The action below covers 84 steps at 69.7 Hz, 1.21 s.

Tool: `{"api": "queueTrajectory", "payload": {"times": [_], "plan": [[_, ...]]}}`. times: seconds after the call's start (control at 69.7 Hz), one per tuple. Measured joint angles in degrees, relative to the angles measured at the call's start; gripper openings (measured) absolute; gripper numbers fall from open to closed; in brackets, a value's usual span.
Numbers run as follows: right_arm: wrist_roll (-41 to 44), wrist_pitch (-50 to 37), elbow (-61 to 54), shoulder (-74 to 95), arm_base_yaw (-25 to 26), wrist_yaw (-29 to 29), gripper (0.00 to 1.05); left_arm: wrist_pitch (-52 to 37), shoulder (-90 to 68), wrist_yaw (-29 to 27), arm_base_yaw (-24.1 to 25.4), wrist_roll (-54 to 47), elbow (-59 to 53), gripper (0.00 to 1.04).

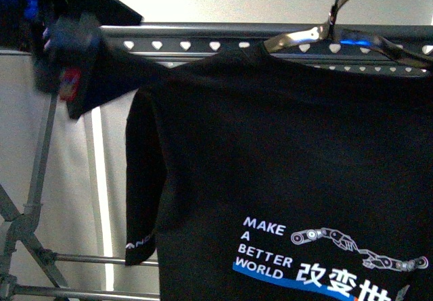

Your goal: Hang clothes on hanger

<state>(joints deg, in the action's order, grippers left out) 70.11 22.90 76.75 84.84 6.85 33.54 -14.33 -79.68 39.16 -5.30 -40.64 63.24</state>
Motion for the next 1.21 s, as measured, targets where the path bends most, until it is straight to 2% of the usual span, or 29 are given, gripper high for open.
{"api": "queueTrajectory", "payload": {"times": [0.043,0.086,0.144,0.23,0.316,0.402,0.474,0.574,0.675,0.746,0.89,1.206], "plan": [[-0.15,-0.04,-1.16,-0.2,0.57,0.33,0.1,-6.08,-0.02,-3.8,0.52,7.76,-0.33,1.0],[-1.18,-0.09,-3.56,-0.52,1.62,1.38,0.1,-13.86,-0.02,-11.69,2.03,25.97,0.52,0.98],[-2.4,-0.76,-5.88,-0.52,2.4,2.25,0.1,-11.96,0.13,-18.29,3.61,41.48,3.45,0.98],[-4.83,-1.46,-9.66,-1.11,3.43,3.78,0.1,-7.32,0.87,-26.62,4.63,54.16,5.84,0.98],[-7.15,-1.2,-12.7,-2.78,4.09,5.68,0.1,-6.19,1.49,-30.77,4.94,58.62,6.03,0.98],[-11.8,-1.84,-16.0,-5.81,4.46,6.43,0.1,2.25,4.0,-37.53,5.01,54.47,5.49,0.87],[-16.02,-1.51,-17.62,-8.22,4.96,6.25,0.1,4.98,8.17,-38.84,5.09,49.59,0.44,0.76],[-27.98,3.78,-18.32,-11.58,6.88,4.39,0.1,1.05,15.5,-39.01,5.09,44.41,-10.19,0.59],[-37.97,9.35,-18.62,-14.38,8.83,6.54,0.1,-3.32,20.31,-39.06,5.14,42.51,-18.82,0.43],[-41.92,11.93,-18.53,-15.39,9.62,6.93,0.1,-5.57,22.25,-39.12,5.16,41.94,-24.15,0.32],[-50.45,12.41,-15.54,-11.45,9.86,5.03,0.1,-9.99,26.82,-39.15,5.18,41.35,-35.08,0.03],[-66.16,9.11,1.66,5.03,7.56,-1.86,0.1,-13.86,34.88,-39.15,5.18,40.98,-47.1,0.04]]}}
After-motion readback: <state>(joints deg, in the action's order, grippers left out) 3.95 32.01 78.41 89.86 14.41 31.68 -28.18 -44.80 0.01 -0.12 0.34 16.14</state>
